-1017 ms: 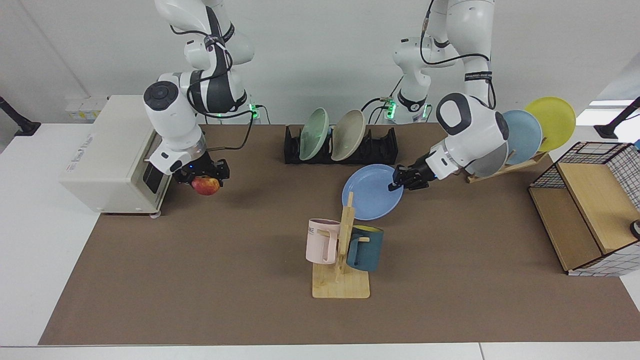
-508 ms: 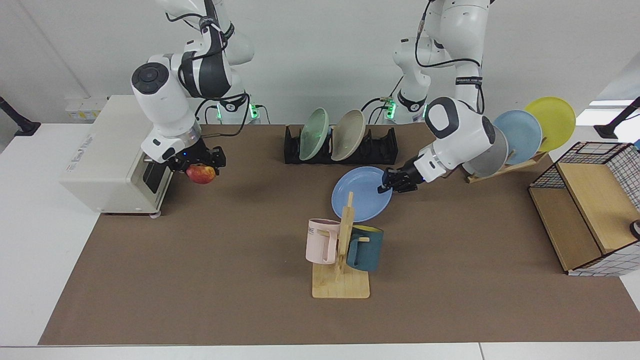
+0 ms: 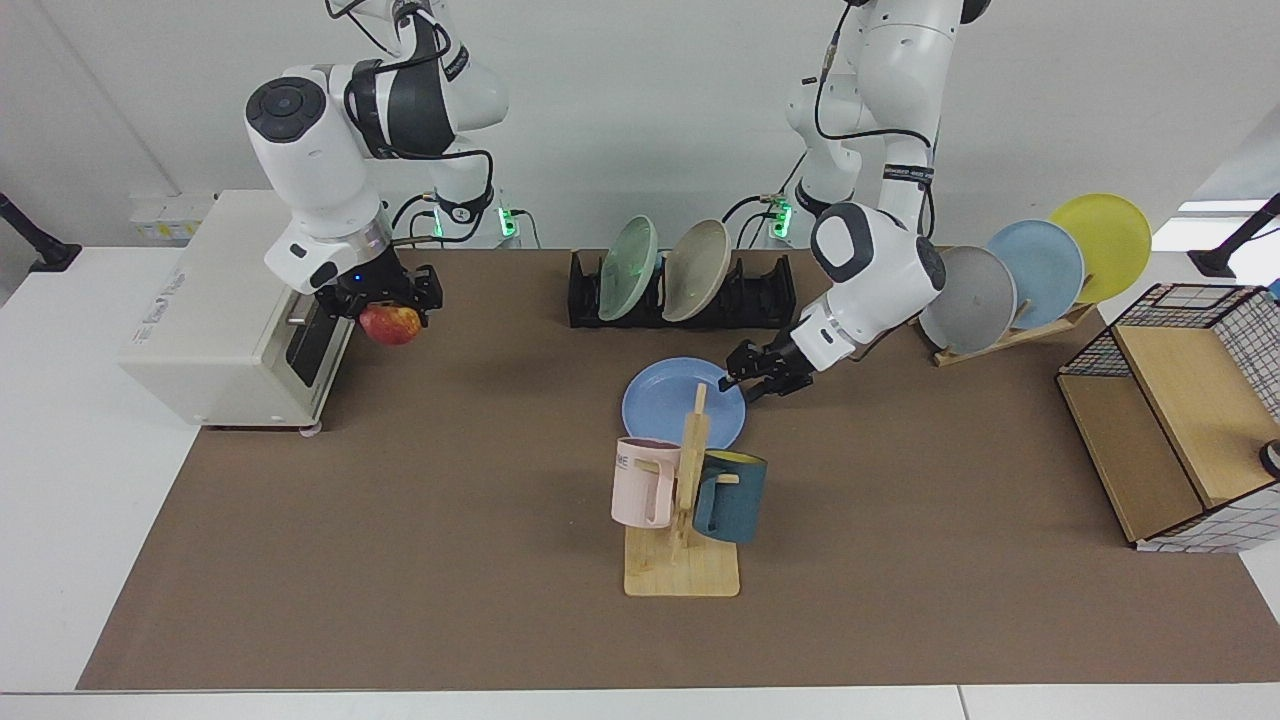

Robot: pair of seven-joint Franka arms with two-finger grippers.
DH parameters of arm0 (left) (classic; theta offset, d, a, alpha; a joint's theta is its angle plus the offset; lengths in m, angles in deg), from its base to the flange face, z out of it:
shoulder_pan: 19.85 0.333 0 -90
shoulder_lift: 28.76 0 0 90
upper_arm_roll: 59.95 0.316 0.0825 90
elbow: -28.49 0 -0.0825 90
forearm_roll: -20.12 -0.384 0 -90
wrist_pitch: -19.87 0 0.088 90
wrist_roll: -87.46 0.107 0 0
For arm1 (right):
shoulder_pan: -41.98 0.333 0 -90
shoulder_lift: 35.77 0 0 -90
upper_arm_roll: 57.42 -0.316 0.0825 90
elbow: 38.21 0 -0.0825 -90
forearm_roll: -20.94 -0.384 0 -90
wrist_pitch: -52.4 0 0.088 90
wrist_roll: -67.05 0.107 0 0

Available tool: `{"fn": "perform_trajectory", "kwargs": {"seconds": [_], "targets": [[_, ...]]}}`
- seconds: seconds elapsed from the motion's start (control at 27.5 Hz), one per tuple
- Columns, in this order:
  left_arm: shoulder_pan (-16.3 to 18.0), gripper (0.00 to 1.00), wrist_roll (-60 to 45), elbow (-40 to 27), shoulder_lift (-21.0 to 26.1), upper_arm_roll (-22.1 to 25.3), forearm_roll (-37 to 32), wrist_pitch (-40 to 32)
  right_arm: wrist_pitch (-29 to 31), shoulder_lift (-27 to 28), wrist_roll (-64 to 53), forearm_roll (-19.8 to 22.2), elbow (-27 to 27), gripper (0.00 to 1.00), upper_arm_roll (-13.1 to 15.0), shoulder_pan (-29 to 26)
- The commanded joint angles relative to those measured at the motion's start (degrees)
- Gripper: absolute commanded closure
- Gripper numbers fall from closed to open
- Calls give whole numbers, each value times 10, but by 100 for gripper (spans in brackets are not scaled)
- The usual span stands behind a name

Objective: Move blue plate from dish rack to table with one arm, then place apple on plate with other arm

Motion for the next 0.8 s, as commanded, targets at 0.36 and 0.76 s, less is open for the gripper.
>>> {"fn": "perform_trajectory", "kwargs": {"seconds": [0.36,0.76], "targets": [[-1,30,-151,62,-82,48,-270,-143,-5,-5,57,1,-1,100,-13,43],[-2,7,-192,228,-90,55,-472,-395,8,6,188,-3,-8,100,-13,126]]}}
